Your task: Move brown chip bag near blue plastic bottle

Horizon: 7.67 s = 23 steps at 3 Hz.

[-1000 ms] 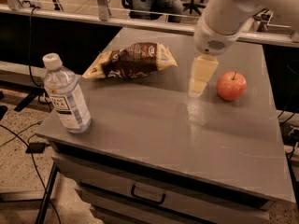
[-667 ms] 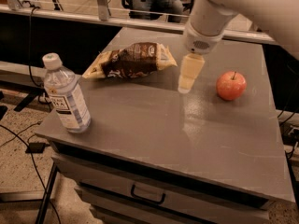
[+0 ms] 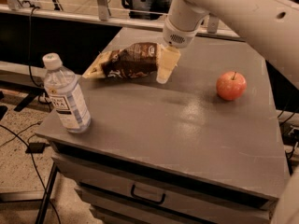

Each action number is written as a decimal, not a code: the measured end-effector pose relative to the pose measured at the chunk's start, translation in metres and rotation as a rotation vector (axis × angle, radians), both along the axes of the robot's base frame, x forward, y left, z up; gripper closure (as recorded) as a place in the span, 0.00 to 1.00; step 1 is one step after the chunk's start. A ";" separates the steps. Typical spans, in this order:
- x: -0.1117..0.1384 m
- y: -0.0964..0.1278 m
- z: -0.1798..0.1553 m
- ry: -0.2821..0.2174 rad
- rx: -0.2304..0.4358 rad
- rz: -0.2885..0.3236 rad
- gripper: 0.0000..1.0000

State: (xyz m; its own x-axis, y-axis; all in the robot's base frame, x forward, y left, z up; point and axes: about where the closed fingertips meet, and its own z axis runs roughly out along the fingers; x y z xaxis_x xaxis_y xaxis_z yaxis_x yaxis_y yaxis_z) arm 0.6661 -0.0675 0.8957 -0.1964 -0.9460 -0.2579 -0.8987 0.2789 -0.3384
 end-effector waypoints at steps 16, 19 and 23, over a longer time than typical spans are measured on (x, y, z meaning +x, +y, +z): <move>-0.019 -0.012 0.057 -0.195 0.099 0.110 1.00; -0.068 -0.006 0.036 -0.192 0.187 0.276 1.00; -0.083 0.005 0.034 -0.353 0.160 0.359 1.00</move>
Offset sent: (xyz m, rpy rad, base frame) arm 0.0304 0.0439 -0.0174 0.1137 -0.0387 0.0501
